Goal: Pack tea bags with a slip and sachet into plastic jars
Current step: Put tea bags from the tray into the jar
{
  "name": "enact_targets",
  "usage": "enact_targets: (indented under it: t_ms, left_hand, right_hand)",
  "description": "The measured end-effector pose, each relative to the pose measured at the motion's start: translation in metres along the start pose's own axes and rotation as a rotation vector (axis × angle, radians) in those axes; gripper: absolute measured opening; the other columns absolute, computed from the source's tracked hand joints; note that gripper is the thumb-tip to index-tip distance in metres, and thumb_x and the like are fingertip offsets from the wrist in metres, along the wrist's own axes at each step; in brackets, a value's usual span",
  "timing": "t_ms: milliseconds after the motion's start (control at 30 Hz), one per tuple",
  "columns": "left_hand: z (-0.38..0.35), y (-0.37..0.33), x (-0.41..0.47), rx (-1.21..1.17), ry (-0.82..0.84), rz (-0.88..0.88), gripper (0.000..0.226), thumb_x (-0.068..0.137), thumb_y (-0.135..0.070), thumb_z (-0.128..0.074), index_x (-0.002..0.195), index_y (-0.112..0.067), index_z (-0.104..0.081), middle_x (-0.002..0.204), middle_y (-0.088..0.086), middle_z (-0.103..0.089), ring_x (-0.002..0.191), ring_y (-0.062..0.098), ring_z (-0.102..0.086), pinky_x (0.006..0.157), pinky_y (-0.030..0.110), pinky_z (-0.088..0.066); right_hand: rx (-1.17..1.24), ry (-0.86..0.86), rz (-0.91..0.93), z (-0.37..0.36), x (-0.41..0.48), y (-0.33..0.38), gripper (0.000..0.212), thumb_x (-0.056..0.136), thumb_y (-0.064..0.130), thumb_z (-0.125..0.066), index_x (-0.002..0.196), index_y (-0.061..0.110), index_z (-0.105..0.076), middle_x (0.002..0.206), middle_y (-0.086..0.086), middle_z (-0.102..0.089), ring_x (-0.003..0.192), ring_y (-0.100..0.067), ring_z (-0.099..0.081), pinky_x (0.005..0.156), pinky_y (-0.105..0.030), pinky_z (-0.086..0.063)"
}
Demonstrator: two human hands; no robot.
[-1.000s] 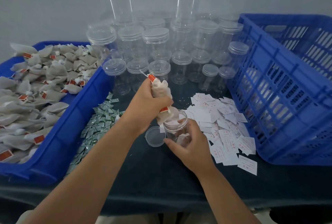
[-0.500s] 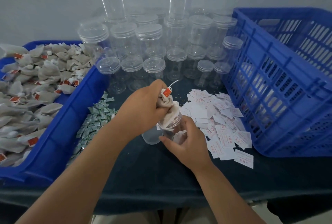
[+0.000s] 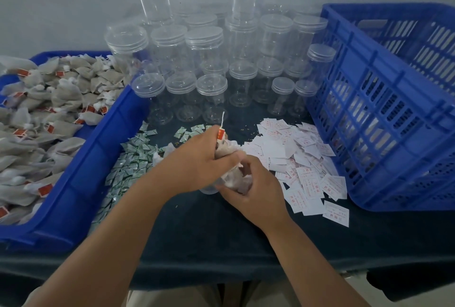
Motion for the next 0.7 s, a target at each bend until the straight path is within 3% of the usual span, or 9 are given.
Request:
enact_targets:
  t_ms: [167, 233, 333, 367, 433, 500, 533, 600, 700]
  left_hand:
    - [0.023, 0.0, 0.005, 0.054, -0.269, -0.041, 0.04, 0.082, -0.045, -0.081, 0.082, -0.017, -0.054, 0.075, 0.0, -0.059, 0.064, 0.011, -0.048, 0.057, 0.023, -0.038]
    - [0.02, 0.003, 0.007, 0.056, -0.224, -0.023, 0.042, 0.081, -0.049, -0.081, 0.078, -0.018, -0.053, 0.07, -0.001, -0.06, 0.059, 0.008, -0.046, 0.054, 0.022, -0.037]
    - [0.016, 0.009, 0.009, -0.034, -0.097, -0.006, 0.048, 0.083, -0.071, -0.065, 0.08, -0.025, -0.054, 0.073, -0.018, -0.063, 0.061, -0.003, -0.054, 0.055, 0.015, -0.042]
    - [0.017, 0.012, 0.009, -0.072, -0.078, 0.016, 0.05, 0.083, -0.076, -0.058, 0.082, -0.026, -0.055, 0.077, -0.021, -0.065, 0.064, -0.005, -0.056, 0.056, 0.016, -0.043]
    - [0.017, 0.018, 0.011, -0.132, -0.046, 0.061, 0.043, 0.089, -0.069, -0.048, 0.092, -0.028, -0.058, 0.093, -0.012, -0.07, 0.078, 0.0, -0.062, 0.07, 0.031, -0.049]
    - [0.017, 0.018, 0.011, -0.346, -0.05, 0.087, 0.033, 0.087, -0.056, -0.045, 0.095, -0.029, -0.062, 0.109, 0.004, -0.071, 0.098, 0.028, -0.065, 0.086, 0.05, -0.053]
    - [0.019, 0.017, 0.01, -0.461, -0.091, 0.091, 0.026, 0.082, -0.053, -0.043, 0.088, -0.036, -0.062, 0.107, 0.003, -0.071, 0.095, 0.03, -0.064, 0.086, 0.054, -0.053]
    - [0.03, 0.011, 0.006, -0.514, -0.221, 0.032, 0.016, 0.081, -0.051, -0.047, 0.085, -0.039, -0.058, 0.094, -0.009, -0.068, 0.084, 0.016, -0.064, 0.078, 0.049, -0.057]
    - [0.035, 0.004, 0.003, -0.548, -0.3, -0.094, 0.012, 0.088, -0.044, -0.066, 0.09, -0.036, -0.057, 0.096, -0.005, -0.069, 0.092, 0.021, -0.072, 0.081, 0.046, -0.064]
  right_hand:
    - [0.073, -0.04, 0.003, 0.005, -0.001, 0.001, 0.061, 0.071, 0.072, -0.077, 0.116, 0.038, -0.055, 0.101, 0.027, -0.065, 0.086, -0.003, -0.066, 0.067, -0.019, -0.05]
    - [0.078, -0.045, 0.008, 0.006, -0.001, 0.001, 0.058, 0.072, 0.071, -0.078, 0.115, 0.041, -0.054, 0.103, 0.025, -0.067, 0.089, -0.005, -0.068, 0.067, -0.019, -0.051]
    - [0.084, -0.044, -0.001, 0.006, 0.0, 0.001, 0.057, 0.073, 0.07, -0.078, 0.116, 0.043, -0.054, 0.109, 0.028, -0.068, 0.094, -0.002, -0.07, 0.07, -0.017, -0.053]
    - [0.091, -0.043, -0.004, 0.006, 0.0, 0.001, 0.058, 0.073, 0.07, -0.079, 0.118, 0.043, -0.055, 0.11, 0.028, -0.069, 0.096, -0.001, -0.07, 0.071, -0.018, -0.054]
    - [0.104, -0.046, -0.01, 0.006, 0.0, 0.001, 0.06, 0.072, 0.07, -0.079, 0.119, 0.04, -0.056, 0.109, 0.027, -0.07, 0.096, -0.001, -0.07, 0.072, -0.02, -0.056]
    - [0.104, -0.044, -0.013, 0.006, 0.0, 0.001, 0.061, 0.071, 0.071, -0.079, 0.118, 0.039, -0.057, 0.107, 0.025, -0.071, 0.094, -0.003, -0.071, 0.071, -0.023, -0.057]
    - [0.106, -0.039, -0.015, 0.005, 0.0, 0.0, 0.061, 0.071, 0.07, -0.079, 0.118, 0.038, -0.057, 0.106, 0.024, -0.071, 0.094, -0.004, -0.071, 0.072, -0.026, -0.058]
    - [0.117, -0.032, -0.023, 0.004, 0.0, 0.0, 0.063, 0.071, 0.07, -0.079, 0.119, 0.035, -0.059, 0.107, 0.023, -0.072, 0.096, -0.005, -0.071, 0.075, -0.031, -0.06]
    - [0.149, -0.045, -0.037, 0.006, -0.001, -0.001, 0.061, 0.07, 0.07, -0.079, 0.118, 0.039, -0.058, 0.109, 0.026, -0.071, 0.098, -0.003, -0.071, 0.074, -0.023, -0.058]
Point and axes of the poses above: each hand's wrist, its own x-axis towards the middle knuckle, its own z-axis out of the back of the hand, y = z × x, the point moved 8 cm from there along x, towards the middle knuckle
